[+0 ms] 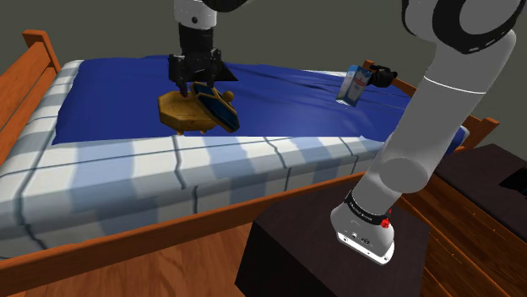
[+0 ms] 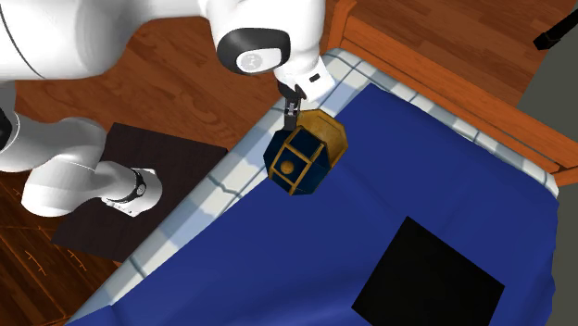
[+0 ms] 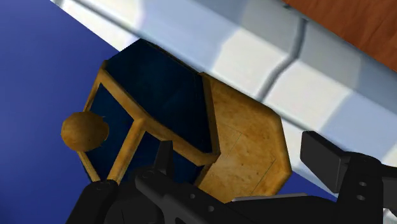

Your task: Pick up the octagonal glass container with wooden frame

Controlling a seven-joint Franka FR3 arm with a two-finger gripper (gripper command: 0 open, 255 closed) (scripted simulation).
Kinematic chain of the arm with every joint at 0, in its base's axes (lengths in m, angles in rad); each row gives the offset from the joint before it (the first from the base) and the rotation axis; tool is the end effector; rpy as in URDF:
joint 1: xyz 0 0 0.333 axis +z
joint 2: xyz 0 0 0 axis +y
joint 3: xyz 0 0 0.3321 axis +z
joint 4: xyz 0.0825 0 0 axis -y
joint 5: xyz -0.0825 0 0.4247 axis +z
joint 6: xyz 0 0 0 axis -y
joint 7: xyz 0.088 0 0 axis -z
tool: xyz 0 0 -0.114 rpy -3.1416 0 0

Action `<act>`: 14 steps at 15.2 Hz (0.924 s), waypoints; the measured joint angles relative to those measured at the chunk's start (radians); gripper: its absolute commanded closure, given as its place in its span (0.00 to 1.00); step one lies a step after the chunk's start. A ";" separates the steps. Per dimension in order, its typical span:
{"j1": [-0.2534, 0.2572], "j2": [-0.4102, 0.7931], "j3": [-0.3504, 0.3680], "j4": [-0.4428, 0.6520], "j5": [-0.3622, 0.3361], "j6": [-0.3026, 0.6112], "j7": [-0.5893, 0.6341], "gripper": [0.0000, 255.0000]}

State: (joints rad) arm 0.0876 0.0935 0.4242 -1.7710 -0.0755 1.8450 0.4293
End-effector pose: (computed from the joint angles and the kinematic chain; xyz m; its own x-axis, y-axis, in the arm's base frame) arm 0.5544 0.2954 0.5013 0.9948 0.1018 0.0040 0.1016 -0.9942 0.0356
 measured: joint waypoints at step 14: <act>0.119 0.345 0.005 0.266 -0.158 -0.005 0.156 0.00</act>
State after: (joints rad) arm 0.2066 0.4385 0.4288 -1.5054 -0.2334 1.8401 0.5856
